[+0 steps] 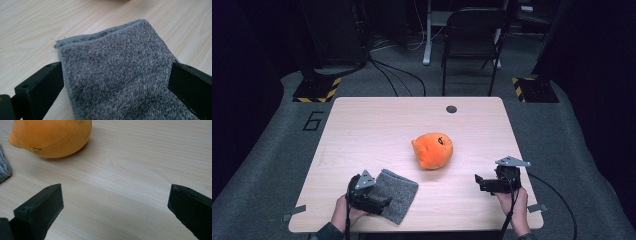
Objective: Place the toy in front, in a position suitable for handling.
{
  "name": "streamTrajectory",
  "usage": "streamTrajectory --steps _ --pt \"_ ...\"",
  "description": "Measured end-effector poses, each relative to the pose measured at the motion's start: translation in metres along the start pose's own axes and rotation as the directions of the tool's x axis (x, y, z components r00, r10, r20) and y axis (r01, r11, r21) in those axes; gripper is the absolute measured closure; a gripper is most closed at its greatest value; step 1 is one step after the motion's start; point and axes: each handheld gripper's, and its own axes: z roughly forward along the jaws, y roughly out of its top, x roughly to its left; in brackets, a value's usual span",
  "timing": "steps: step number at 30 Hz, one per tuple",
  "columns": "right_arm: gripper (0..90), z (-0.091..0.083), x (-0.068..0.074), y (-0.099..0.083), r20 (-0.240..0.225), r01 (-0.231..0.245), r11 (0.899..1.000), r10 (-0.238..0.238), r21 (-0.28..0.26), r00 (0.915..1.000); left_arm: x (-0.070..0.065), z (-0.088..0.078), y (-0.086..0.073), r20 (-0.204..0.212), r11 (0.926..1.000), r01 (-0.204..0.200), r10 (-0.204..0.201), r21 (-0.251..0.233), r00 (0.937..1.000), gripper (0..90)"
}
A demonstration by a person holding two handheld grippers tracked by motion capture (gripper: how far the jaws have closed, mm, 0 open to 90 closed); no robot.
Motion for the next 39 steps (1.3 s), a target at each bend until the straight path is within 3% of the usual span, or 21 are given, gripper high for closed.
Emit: streamTrajectory --steps 4,6,9,12,16,20,22,25,30,39 --pt "0.0 0.000 -0.003 0.000 0.001 -0.007 1.000 0.007 0.002 1.0000 -0.005 0.009 0.002 -0.011 0.9993 -0.020 0.021 0.031 0.9997 0.1" --pt "0.0 0.000 -0.004 0.000 0.002 -0.013 1.000 0.013 0.002 0.9999 -0.009 0.017 0.001 -0.042 0.9965 -0.039 0.043 0.074 0.9982 3.4" --pt "0.0 0.000 -0.004 -0.001 0.000 -0.014 1.000 0.014 0.005 0.9999 -0.007 0.025 -0.004 -0.035 0.9947 -0.027 0.031 0.099 0.9989 12.5" --pt "0.0 -0.001 -0.005 -0.001 0.001 -0.016 1.000 0.016 0.008 0.9999 -0.005 0.025 -0.006 -0.028 0.9961 -0.011 0.014 0.087 0.9995 14.9" --pt "0.0 0.001 -0.007 -0.003 -0.001 -0.018 1.000 0.018 0.015 0.9998 -0.003 0.021 -0.008 -0.041 0.9975 0.001 0.002 0.071 0.9991 31.4" --pt "0.0 0.002 -0.009 -0.004 -0.002 -0.028 0.999 0.028 0.022 0.9996 0.002 0.018 -0.010 -0.047 0.9981 0.016 -0.013 0.060 0.9988 53.8" --pt "0.0 0.002 -0.010 -0.004 -0.005 -0.025 0.999 0.025 0.022 0.9997 0.004 0.017 -0.011 -0.051 0.9984 0.032 -0.029 0.047 0.9983 60.8" --pt "0.0 0.002 -0.010 -0.004 -0.005 -0.036 0.999 0.036 0.023 0.9993 0.006 0.016 -0.011 -0.049 0.9988 0.011 -0.008 0.048 0.9988 68.2" --pt "0.0 0.004 -0.013 -0.006 -0.001 -0.041 0.999 0.041 0.032 0.9992 0.006 0.015 -0.012 -0.040 0.9993 -0.005 0.007 0.038 0.9992 73.1" --pt "0.0 0.002 -0.015 -0.009 0.002 -0.038 0.999 0.038 0.028 0.9993 0.011 0.009 -0.012 -0.020 0.9997 0.006 -0.006 0.026 0.9998 74.3"
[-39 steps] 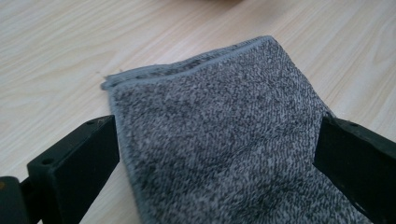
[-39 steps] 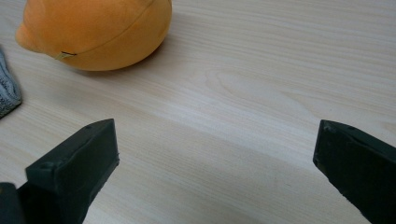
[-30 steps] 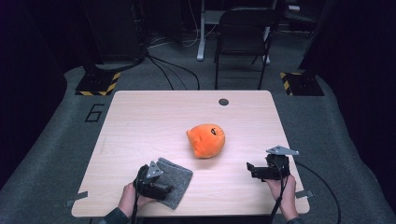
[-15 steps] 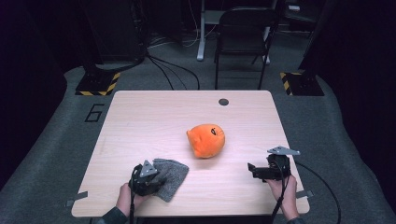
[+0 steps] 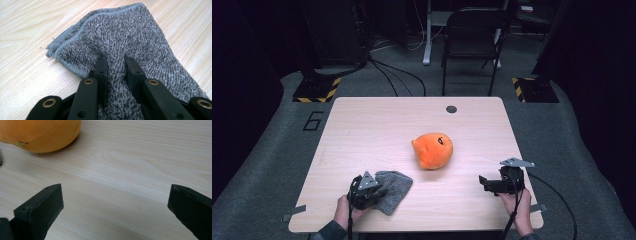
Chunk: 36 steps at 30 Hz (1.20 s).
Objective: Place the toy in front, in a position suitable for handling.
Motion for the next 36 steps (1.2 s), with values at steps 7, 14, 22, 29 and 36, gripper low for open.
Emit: streamTrajectory --steps 7,14,22,29,36 --pt "0.0 -0.003 -0.002 0.001 -0.003 -0.009 1.000 0.009 -0.017 1.0000 -0.003 -0.009 0.004 0.044 0.9994 0.008 -0.006 -0.033 0.9990 74.4" --pt "0.0 -0.003 -0.002 0.002 -0.002 0.000 1.000 0.000 -0.016 1.0000 -0.007 -0.013 0.006 0.073 0.9990 0.001 0.002 -0.045 0.9974 74.3" --pt "0.0 -0.003 -0.002 0.001 0.001 -0.002 1.000 0.002 -0.011 1.0000 -0.010 -0.012 0.007 0.093 0.9986 0.002 0.003 -0.053 0.9957 74.2" --pt "0.0 -0.002 -0.002 0.002 -0.003 0.005 1.000 -0.005 -0.011 1.0000 -0.013 -0.011 0.009 0.110 0.9988 -0.019 0.024 -0.046 0.9936 74.1" --pt "0.0 -0.003 -0.001 0.002 -0.003 0.004 1.000 -0.004 -0.015 1.0000 -0.022 -0.007 0.016 0.135 0.9975 -0.043 0.050 -0.056 0.9895 74.0"
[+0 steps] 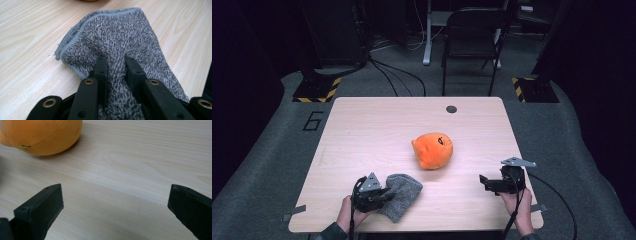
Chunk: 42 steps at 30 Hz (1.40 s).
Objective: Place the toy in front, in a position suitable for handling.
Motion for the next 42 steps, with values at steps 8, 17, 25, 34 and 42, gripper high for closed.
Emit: streamTrajectory --steps 8,17,25,34,42 --pt "0.0 0.000 0.001 0.000 -0.001 0.000 1.000 0.000 0.004 1.0000 -0.008 0.005 0.009 0.030 0.9994 -0.036 0.036 -0.004 0.9989 74.0" --pt "0.0 0.001 0.000 0.000 0.002 -0.003 1.000 0.003 0.003 1.0000 -0.021 0.018 0.024 0.080 0.9966 -0.080 0.081 -0.017 0.9935 73.9" --pt "0.0 0.000 0.001 0.000 0.003 0.001 1.000 -0.001 0.001 1.0000 -0.036 0.039 0.043 0.127 0.9917 -0.127 0.129 -0.020 0.9835 73.8" --pt "0.0 0.000 0.000 0.000 0.003 -0.002 1.000 0.002 0.002 1.0000 -0.050 0.062 0.058 0.170 0.9850 -0.172 0.172 -0.012 0.9704 73.4" --pt "0.0 0.001 0.000 0.000 0.005 0.005 1.000 -0.005 0.006 1.0000 -0.061 0.086 0.071 0.191 0.9818 -0.190 0.188 -0.007 0.9635 72.6"
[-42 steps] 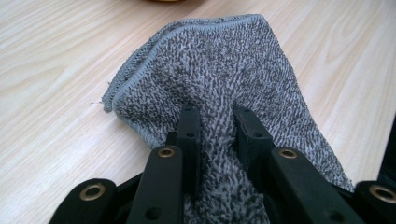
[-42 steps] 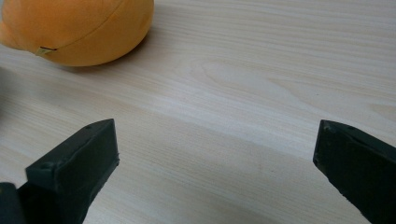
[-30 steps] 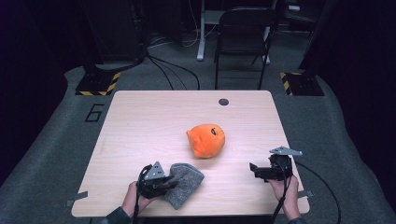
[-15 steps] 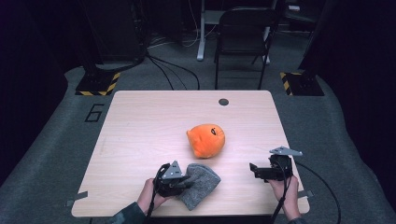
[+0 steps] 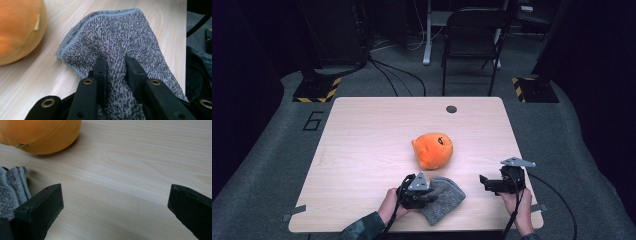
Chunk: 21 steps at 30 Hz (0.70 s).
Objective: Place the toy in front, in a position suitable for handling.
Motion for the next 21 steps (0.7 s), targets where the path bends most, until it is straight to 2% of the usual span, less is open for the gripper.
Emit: streamTrajectory --steps 2,4,6,7,8,11,13,14,16,17,18,19,20,21 --pt "0.0 0.000 0.000 0.000 0.001 -0.004 1.000 0.004 -0.001 1.0000 -0.001 0.005 0.003 -0.001 1.0000 -0.004 0.004 0.003 1.0000 72.4" --pt "0.0 0.000 0.000 0.000 0.002 -0.004 1.000 0.004 0.000 1.0000 -0.003 0.017 0.008 -0.010 0.9994 -0.026 0.026 0.022 0.9996 72.2" --pt "0.0 0.000 0.000 -0.001 0.002 -0.003 1.000 0.003 0.003 1.0000 -0.004 0.027 0.010 -0.013 0.9991 -0.027 0.027 0.034 0.9995 71.6" --pt "0.0 0.000 0.000 -0.001 0.005 -0.005 1.000 0.005 0.002 1.0000 -0.005 0.033 0.011 -0.023 0.9967 -0.049 0.050 0.065 0.9985 71.1" --pt "0.0 0.001 0.000 -0.001 0.004 -0.006 1.000 0.006 0.002 1.0000 -0.005 0.037 0.012 -0.017 0.9949 -0.056 0.058 0.084 0.9982 70.3" --pt "0.0 0.002 -0.001 -0.002 0.005 -0.006 1.000 0.006 0.007 1.0000 -0.004 0.041 0.012 -0.017 0.9937 -0.065 0.067 0.092 0.9976 67.0" --pt "0.0 0.004 -0.001 -0.004 0.003 -0.003 1.000 0.003 0.017 1.0000 -0.003 0.041 0.012 -0.021 0.9934 -0.064 0.066 0.095 0.9976 56.2" --pt "0.0 0.004 0.000 -0.004 0.003 0.001 1.000 -0.001 0.019 1.0000 -0.002 0.040 0.012 -0.011 0.9943 -0.050 0.052 0.094 0.9986 50.1" --pt "0.0 0.004 0.000 -0.004 0.003 0.002 1.000 -0.002 0.019 1.0000 -0.002 0.039 0.012 -0.012 0.9932 -0.059 0.061 0.100 0.9981 40.7" --pt "0.0 0.004 0.000 -0.003 0.002 0.001 1.000 -0.001 0.017 1.0000 -0.002 0.036 0.012 -0.011 0.9921 -0.063 0.065 0.108 0.9979 40.7" --pt "0.0 0.002 0.000 -0.003 0.003 0.000 1.000 0.000 0.012 1.0000 -0.002 0.035 0.011 -0.017 0.9922 -0.061 0.063 0.109 0.9979 31.4" --pt "0.0 0.002 0.000 -0.003 0.003 0.000 1.000 0.000 0.012 1.0000 -0.002 0.033 0.011 -0.016 0.9916 -0.060 0.062 0.115 0.9979 31.4" --pt "0.0 0.000 0.000 -0.003 0.002 0.001 1.000 -0.001 0.003 1.0000 -0.001 0.028 0.010 -0.022 0.9927 -0.052 0.054 0.109 0.9983 25.4" --pt "0.0 -0.001 0.000 -0.003 0.004 0.002 1.000 -0.002 0.003 1.0000 0.000 0.022 0.009 -0.022 0.9939 -0.043 0.046 0.102 0.9987 23.7"
